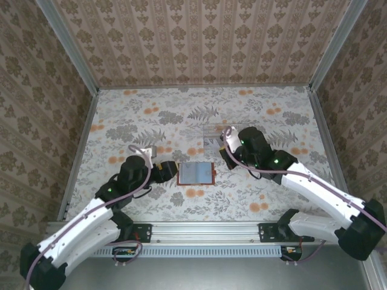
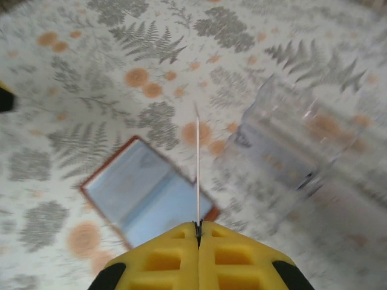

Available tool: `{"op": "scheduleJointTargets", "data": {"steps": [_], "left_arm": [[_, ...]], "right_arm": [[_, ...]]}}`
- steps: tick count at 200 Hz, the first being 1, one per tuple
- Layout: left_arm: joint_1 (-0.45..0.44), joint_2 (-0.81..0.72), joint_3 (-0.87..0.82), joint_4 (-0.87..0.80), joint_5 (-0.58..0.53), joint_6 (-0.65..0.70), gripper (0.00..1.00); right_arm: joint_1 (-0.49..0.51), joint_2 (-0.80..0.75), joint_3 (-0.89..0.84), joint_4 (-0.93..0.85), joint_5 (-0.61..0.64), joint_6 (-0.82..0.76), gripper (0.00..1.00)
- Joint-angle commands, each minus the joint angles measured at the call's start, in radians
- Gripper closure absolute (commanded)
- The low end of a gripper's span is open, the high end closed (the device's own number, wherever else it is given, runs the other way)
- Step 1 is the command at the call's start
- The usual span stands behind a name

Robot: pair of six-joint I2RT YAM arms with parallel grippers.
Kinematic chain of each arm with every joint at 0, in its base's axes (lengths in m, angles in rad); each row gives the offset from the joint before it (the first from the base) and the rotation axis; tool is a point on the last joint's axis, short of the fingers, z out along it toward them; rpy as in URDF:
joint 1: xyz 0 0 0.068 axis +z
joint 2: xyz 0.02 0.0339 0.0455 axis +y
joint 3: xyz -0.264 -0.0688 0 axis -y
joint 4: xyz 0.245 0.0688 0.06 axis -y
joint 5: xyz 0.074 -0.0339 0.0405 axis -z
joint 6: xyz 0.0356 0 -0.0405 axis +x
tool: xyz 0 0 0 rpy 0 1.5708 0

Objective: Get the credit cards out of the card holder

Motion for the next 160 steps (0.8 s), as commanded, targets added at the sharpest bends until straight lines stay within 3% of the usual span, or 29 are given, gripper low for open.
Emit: {"op": "scheduleJointTargets", "data": {"steps": [1, 27, 73, 160], "left_arm": [[0.012, -0.103, -0.054, -0.11, -0.039, -0.021, 0.24], [0.018, -0.212, -0.085, -0.167, -0.044, -0.037, 0.23], [0.027, -0.316, -0.097, -0.256, -0.05, -0.034, 0.23], [0.039, -0.338, -0.127, -0.261, -0.04, -0.039, 0.23]], "right_arm": [[0.002, 0.117, 0.113, -0.104, 0.134, -0.342, 0.98], [0.008, 0.248, 0.205, -0.152, 0.164, -0.551, 1.0], [0.006, 0.37, 0.209, -0.086, 0.181, -0.805, 1.0], [-0.034, 0.504, 0.257, -0.025, 0.214, -0.918, 1.0]]}}
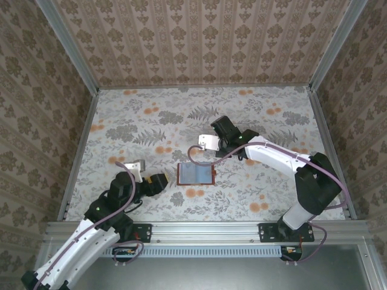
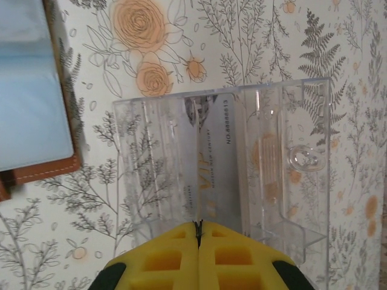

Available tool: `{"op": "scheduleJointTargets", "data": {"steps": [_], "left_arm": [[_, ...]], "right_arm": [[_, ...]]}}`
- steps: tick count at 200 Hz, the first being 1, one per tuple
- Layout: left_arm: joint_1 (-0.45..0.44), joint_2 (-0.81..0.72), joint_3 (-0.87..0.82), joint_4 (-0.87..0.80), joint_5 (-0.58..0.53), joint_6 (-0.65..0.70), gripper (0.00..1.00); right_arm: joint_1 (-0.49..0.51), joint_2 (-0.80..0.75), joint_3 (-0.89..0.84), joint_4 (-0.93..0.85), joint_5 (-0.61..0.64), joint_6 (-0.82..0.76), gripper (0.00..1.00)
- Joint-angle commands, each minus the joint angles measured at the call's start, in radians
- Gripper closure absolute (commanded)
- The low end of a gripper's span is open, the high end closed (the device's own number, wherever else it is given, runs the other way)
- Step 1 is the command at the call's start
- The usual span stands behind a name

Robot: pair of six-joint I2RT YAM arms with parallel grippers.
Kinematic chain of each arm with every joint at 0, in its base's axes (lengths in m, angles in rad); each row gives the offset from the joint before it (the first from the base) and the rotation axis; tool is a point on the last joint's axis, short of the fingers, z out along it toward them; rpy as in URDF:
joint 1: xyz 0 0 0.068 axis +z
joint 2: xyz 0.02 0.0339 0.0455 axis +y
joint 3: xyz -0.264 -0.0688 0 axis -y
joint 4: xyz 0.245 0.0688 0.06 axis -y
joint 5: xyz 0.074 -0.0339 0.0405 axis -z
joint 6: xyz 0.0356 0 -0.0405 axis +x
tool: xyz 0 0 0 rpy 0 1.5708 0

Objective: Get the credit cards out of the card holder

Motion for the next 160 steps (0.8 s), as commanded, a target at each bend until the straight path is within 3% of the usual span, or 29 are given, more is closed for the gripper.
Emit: {"op": "scheduleJointTargets", "data": {"steps": [1, 96, 130, 160], "left_arm": [[0.012, -0.011, -0.01, -0.02, -0.005, -0.007, 0.23], [0.035, -0.009, -0.031, -0.012, 0.017, -0.01, 0.22], [0.043, -0.01, -0.031, -0.015, 0.023, -0.006, 0.22], [0.047, -0.012, -0.033, -0.016, 0.029, -0.006, 0.22]], "right_arm": [[-0.009, 0.024, 0.032, 0.03, 0.026, -0.054, 1.0], [-0.027, 0.108, 0.071, 0.03, -0.002, -0.021, 1.0], [-0.028, 0.127, 0.071, 0.029, 0.009, -0.001, 0.8], [-0.029, 0.134, 0.069, 0.046, 0.034, 0.018, 0.73]]}}
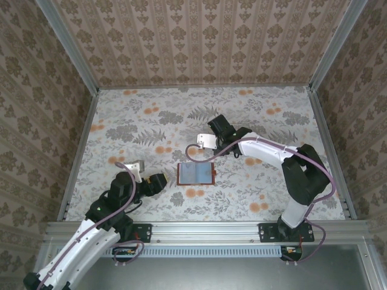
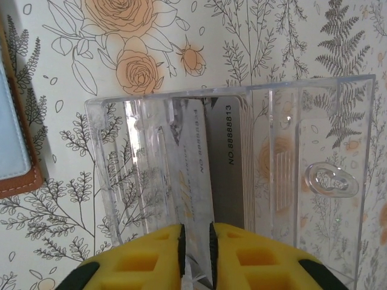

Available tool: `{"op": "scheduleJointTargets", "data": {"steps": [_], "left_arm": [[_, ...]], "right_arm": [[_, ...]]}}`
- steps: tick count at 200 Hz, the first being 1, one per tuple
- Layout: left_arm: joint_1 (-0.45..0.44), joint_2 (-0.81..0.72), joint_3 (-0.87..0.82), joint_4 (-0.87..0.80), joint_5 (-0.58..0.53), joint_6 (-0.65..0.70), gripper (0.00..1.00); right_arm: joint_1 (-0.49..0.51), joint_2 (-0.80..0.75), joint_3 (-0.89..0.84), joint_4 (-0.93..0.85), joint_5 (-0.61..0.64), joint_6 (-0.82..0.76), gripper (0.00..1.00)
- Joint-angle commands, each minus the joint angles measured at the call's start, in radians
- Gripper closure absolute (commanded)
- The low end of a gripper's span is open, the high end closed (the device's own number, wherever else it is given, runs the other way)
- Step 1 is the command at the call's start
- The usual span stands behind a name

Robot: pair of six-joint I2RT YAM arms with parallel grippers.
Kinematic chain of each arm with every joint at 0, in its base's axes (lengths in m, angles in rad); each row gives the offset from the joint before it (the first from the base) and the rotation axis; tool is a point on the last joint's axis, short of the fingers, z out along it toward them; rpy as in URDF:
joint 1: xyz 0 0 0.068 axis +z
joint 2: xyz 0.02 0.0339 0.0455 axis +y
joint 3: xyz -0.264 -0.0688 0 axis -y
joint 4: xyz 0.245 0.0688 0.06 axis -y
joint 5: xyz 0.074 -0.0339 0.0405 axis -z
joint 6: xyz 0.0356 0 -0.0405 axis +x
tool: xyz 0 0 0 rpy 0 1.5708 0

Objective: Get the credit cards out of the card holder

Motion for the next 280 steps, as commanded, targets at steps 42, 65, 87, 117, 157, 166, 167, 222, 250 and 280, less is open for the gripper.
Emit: {"op": "scheduleJointTargets", "data": {"steps": [42, 65, 87, 117, 157, 166, 167, 222, 250, 280], "left_arm": [[0.016, -0.014, -0.017, -0.01, 0.024, -0.005, 0.22], [0.019, -0.014, -0.019, -0.008, 0.026, -0.005, 0.22], [0.02, -0.014, -0.019, -0.009, 0.028, -0.005, 0.22], [0.022, -0.011, -0.019, -0.01, 0.033, -0.002, 0.22], [0.025, 0.044, -0.028, 0.054, 0.049, -0.006, 0.22], [0.025, 0.077, -0.027, 0.078, 0.056, -0.01, 0.24], [0.025, 0.082, -0.027, 0.083, 0.058, -0.011, 0.24], [0.022, 0.358, 0.004, 0.285, 0.116, -0.026, 0.3], [0.011, 0.495, 0.035, 0.362, 0.132, -0.033, 0.33], [-0.027, 0.626, 0.073, 0.418, 0.124, -0.039, 0.36]], "right_arm": [[-0.006, 0.018, 0.032, 0.07, 0.092, 0.057, 0.66], [-0.006, 0.026, 0.035, 0.107, 0.145, 0.091, 0.64], [-0.005, 0.015, 0.027, 0.107, 0.131, 0.131, 0.63], [-0.002, -0.05, 0.011, 0.096, 0.112, 0.284, 0.63], [0.041, -0.223, -0.065, 0.05, 0.014, 0.619, 0.63], [0.048, -0.258, -0.086, 0.039, -0.014, 0.722, 0.63], [0.049, -0.262, -0.088, 0.039, -0.018, 0.733, 0.64], [0.109, -0.32, -0.282, 0.073, -0.111, 1.184, 0.65], [0.136, -0.253, -0.337, 0.108, -0.157, 1.306, 0.64], [0.145, -0.184, -0.37, 0.151, -0.175, 1.382, 0.63]]}}
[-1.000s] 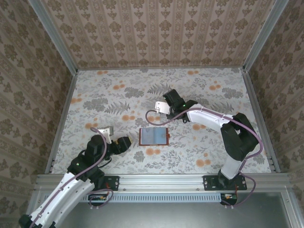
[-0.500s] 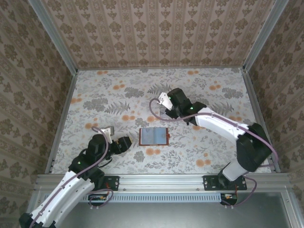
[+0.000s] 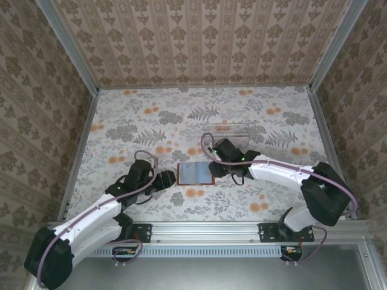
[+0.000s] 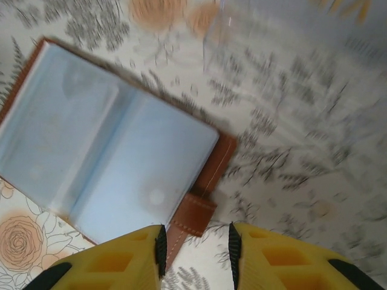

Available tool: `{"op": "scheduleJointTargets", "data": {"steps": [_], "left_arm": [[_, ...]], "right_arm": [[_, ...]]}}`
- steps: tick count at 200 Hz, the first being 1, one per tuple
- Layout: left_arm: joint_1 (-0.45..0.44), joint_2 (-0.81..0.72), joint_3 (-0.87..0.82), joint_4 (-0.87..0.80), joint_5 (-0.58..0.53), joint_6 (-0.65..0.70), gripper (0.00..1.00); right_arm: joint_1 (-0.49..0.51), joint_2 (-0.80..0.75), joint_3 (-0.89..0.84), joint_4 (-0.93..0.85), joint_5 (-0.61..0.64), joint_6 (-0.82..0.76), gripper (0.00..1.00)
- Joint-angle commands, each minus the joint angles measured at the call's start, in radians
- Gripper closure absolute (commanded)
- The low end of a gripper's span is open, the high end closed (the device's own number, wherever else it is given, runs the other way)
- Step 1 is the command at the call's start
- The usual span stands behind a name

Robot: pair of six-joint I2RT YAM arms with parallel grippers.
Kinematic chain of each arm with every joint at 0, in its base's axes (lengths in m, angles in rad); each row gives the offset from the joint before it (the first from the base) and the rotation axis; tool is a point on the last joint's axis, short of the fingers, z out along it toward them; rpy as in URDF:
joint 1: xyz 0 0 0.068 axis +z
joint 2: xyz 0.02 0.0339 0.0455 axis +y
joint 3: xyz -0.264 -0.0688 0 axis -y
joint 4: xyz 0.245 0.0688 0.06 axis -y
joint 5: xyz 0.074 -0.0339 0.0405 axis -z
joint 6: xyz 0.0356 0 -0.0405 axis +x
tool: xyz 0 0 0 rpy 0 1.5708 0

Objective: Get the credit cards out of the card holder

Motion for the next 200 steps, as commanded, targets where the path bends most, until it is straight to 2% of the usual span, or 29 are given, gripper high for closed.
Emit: {"op": "scheduleJointTargets", "data": {"steps": [1, 33, 104, 200], "left_arm": [[-0.031, 0.075, 0.058, 0.1, 0.014, -0.012, 0.36], [-0.085, 0.196, 0.108, 0.125, -0.013, -0.009, 0.37], [-0.127, 0.382, 0.172, 0.185, -0.007, -0.006, 0.46], [-0.135, 0.513, 0.188, 0.24, 0.006, -0.01, 0.49]], "right_arm": [[0.007, 0.045, -0.029, 0.063, -0.044, 0.142, 0.63], [0.01, 0.095, -0.052, 0.1, -0.067, 0.177, 0.62], [0.014, 0.157, -0.055, 0.127, -0.069, 0.195, 0.62], [0.013, 0.149, -0.065, 0.125, -0.069, 0.196, 0.63]]}}
